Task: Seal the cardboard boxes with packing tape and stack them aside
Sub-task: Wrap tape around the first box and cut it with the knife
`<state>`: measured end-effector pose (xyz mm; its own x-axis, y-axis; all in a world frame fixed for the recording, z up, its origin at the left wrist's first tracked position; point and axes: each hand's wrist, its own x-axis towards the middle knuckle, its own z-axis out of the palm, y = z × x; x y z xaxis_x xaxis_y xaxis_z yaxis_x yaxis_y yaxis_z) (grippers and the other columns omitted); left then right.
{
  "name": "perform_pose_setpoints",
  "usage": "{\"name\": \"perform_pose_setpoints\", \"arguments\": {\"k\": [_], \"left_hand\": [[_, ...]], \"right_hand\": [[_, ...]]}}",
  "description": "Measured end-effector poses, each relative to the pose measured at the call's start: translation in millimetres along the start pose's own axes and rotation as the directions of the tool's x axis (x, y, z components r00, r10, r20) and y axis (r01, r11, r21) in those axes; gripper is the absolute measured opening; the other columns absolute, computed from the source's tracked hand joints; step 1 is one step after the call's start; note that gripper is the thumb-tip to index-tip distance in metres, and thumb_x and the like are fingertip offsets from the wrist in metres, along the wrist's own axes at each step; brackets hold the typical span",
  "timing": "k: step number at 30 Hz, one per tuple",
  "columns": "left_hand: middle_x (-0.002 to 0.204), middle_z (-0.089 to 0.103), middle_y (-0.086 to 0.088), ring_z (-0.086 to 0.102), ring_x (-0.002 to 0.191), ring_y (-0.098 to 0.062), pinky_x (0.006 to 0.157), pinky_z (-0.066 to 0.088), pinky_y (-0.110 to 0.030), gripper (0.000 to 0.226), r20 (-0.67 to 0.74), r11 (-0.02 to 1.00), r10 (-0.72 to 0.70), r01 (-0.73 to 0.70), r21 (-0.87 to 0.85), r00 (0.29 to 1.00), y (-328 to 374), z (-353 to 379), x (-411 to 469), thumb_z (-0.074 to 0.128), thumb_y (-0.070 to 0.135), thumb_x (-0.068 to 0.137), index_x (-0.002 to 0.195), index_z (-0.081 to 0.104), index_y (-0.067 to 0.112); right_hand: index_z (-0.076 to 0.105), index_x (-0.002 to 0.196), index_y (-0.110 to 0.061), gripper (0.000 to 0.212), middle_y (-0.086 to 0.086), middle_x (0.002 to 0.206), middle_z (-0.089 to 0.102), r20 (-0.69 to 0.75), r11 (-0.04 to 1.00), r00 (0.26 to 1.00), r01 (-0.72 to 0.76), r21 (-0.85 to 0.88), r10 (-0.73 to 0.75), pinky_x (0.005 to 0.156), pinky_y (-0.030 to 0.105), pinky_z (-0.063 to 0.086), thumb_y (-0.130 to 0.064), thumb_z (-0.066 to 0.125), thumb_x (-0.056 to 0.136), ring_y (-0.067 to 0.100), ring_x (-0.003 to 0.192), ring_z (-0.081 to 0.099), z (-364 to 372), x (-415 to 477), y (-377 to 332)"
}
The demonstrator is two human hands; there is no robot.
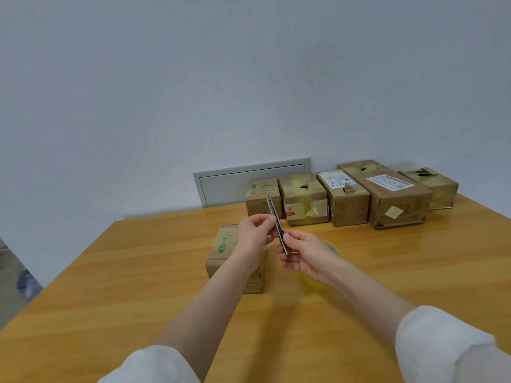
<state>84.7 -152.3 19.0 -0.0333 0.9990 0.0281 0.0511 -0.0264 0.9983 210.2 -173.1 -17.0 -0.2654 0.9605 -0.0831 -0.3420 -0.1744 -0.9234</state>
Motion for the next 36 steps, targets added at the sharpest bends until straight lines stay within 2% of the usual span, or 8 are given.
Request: {"name": "perform_pose_setpoints", "arguments": {"k": [2, 5, 8, 12, 18, 25, 32, 36], "left_hand": [[0.08, 0.075, 0.003, 0.069, 0.078, -0.013, 0.068, 0.055, -0.022, 0.011, 0.006, 1.0, 0.001, -0.001, -0.01, 1.0, 2, -1, 0, 0.056, 0.015, 0.096, 0.092, 0.066, 0.013], [0.083, 0.076, 0.002, 0.071, 0.079, -0.014, 0.069, 0.055, -0.023, 0.011, 0.027, 1.0, -0.014, 0.015, -0.023, 1.0, 3, -3, 0, 0.055, 0.016, 0.096, 0.094, 0.066, 0.012], [0.086, 0.076, 0.0, 0.069, 0.076, -0.013, 0.069, 0.054, -0.025, 0.013, 0.062, 0.999, -0.029, 0.032, -0.04, 0.998, 1, -3, -1, 0.054, 0.016, 0.097, 0.098, 0.065, 0.009], [0.086, 0.076, -0.001, 0.067, 0.073, -0.012, 0.069, 0.054, -0.025, 0.013, 0.068, 0.999, -0.033, 0.035, -0.036, 0.997, -1, -2, -2, 0.054, 0.016, 0.097, 0.097, 0.064, 0.008], [0.086, 0.075, -0.001, 0.061, 0.064, -0.009, 0.066, 0.055, -0.023, 0.012, 0.104, 0.999, -0.032, 0.036, -0.036, 0.994, -4, -1, -5, 0.051, 0.015, 0.098, 0.092, 0.061, 0.011], [0.086, 0.075, -0.004, 0.06, 0.058, -0.007, 0.063, 0.054, -0.022, 0.015, 0.117, 0.997, -0.029, 0.037, -0.064, 0.993, -2, 0, -8, 0.05, 0.015, 0.099, 0.089, 0.061, 0.011], [0.075, 0.068, 0.0, 0.064, 0.06, -0.008, 0.061, 0.053, -0.019, 0.015, 0.121, 0.999, -0.014, 0.02, -0.051, 0.993, -3, 1, -13, 0.053, 0.014, 0.098, 0.089, 0.064, 0.009], [0.078, 0.068, -0.002, 0.065, 0.063, -0.01, 0.063, 0.054, -0.021, 0.015, 0.133, 0.998, -0.014, 0.023, -0.061, 0.991, 0, 3, -15, 0.052, 0.013, 0.098, 0.092, 0.064, 0.007]], "right_hand": [[0.063, 0.111, -0.009, 0.02, 0.003, 0.067, 0.063, 0.023, 1.0, 1.0, 0.002, -0.012, -0.002, 0.055, 0.025, 0.052, -0.013, 0.048, 0.1, 0.011, 0.057, 0.059, 0, -3, 0], [0.065, 0.111, -0.008, 0.022, 0.006, 0.074, 0.067, 0.062, 0.999, 0.998, 0.026, 0.04, -0.029, 0.059, 0.024, 0.053, 0.0, 0.052, 0.094, 0.012, 0.061, 0.061, -2, -5, -2], [0.065, 0.11, -0.009, 0.023, 0.004, 0.072, 0.067, 0.05, 0.998, 0.997, 0.055, -0.031, -0.053, 0.059, 0.022, 0.053, 0.002, 0.051, 0.095, 0.01, 0.061, 0.062, -2, -8, -1], [0.065, 0.106, -0.012, 0.021, 0.003, 0.068, 0.067, 0.004, 0.994, 0.997, 0.071, -0.08, -0.071, 0.056, 0.021, 0.052, -0.001, 0.051, 0.096, 0.01, 0.059, 0.062, -1, -9, 3], [0.068, 0.102, -0.008, 0.015, 0.004, 0.065, 0.066, -0.049, 0.993, 0.996, 0.073, -0.094, -0.077, 0.05, 0.02, 0.05, -0.013, 0.055, 0.096, 0.011, 0.055, 0.06, -1, -11, 4], [0.071, 0.092, -0.009, 0.021, 0.003, 0.06, 0.063, -0.146, 0.995, 0.987, 0.056, -0.081, -0.067, 0.045, 0.019, 0.046, -0.026, 0.06, 0.094, 0.01, 0.048, 0.057, 5, -13, 1], [0.065, 0.069, -0.011, 0.033, 0.0, 0.05, 0.051, -0.278, 0.999, 0.96, 0.029, -0.036, -0.038, 0.037, 0.016, 0.032, -0.036, 0.065, 0.09, 0.008, 0.037, 0.039, 15, -12, -5], [0.059, 0.069, -0.01, 0.036, -0.001, 0.045, 0.044, -0.29, 0.998, 0.955, 0.052, -0.047, -0.063, 0.036, 0.019, 0.022, -0.039, 0.061, 0.092, 0.008, 0.035, 0.03, 18, -11, -8]]}}
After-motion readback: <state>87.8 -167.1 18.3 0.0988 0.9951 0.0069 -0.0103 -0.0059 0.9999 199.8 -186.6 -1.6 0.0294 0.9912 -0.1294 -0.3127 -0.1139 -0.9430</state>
